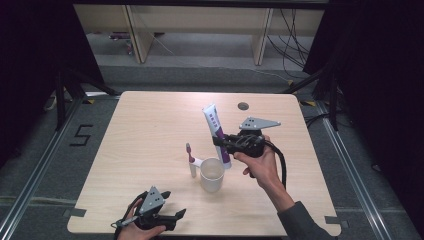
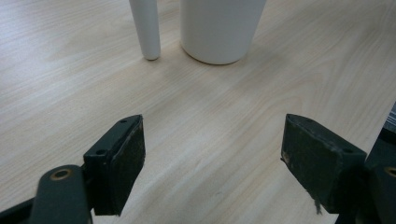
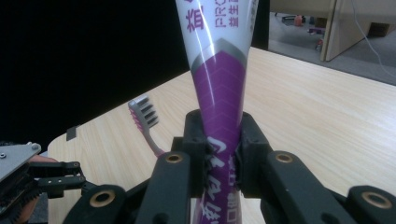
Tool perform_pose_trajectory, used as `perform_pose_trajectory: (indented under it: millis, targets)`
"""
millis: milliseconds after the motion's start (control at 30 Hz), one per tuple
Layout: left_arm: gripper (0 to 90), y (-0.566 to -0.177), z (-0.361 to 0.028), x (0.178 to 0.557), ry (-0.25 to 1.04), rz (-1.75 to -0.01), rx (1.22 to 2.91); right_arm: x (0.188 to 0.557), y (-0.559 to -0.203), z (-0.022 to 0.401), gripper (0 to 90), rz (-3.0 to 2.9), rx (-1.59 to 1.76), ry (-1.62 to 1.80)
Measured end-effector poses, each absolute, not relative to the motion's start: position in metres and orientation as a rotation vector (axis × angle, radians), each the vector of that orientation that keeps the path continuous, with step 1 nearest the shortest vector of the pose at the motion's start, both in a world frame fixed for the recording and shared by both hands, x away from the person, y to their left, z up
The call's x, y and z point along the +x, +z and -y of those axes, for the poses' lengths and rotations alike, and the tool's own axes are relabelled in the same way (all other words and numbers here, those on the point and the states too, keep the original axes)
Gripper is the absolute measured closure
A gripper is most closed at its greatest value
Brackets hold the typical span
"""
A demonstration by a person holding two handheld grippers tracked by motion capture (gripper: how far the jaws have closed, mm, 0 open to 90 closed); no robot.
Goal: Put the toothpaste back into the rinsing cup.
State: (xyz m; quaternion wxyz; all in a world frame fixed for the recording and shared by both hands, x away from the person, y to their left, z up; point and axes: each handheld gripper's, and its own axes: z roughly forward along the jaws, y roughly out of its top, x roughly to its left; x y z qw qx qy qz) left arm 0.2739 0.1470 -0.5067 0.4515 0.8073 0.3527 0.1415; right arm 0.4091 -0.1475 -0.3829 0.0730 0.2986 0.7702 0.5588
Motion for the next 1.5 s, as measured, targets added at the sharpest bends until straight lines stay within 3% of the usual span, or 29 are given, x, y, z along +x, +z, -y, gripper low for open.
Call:
perform_pose_trajectory:
  millis: [1500]
  targets:
    - [22.2,-0.507,-0.147,0.273,0.345,-0.855,2.016,0.401,-0.439,0.121,76.8,-2.399,0.784,1.663]
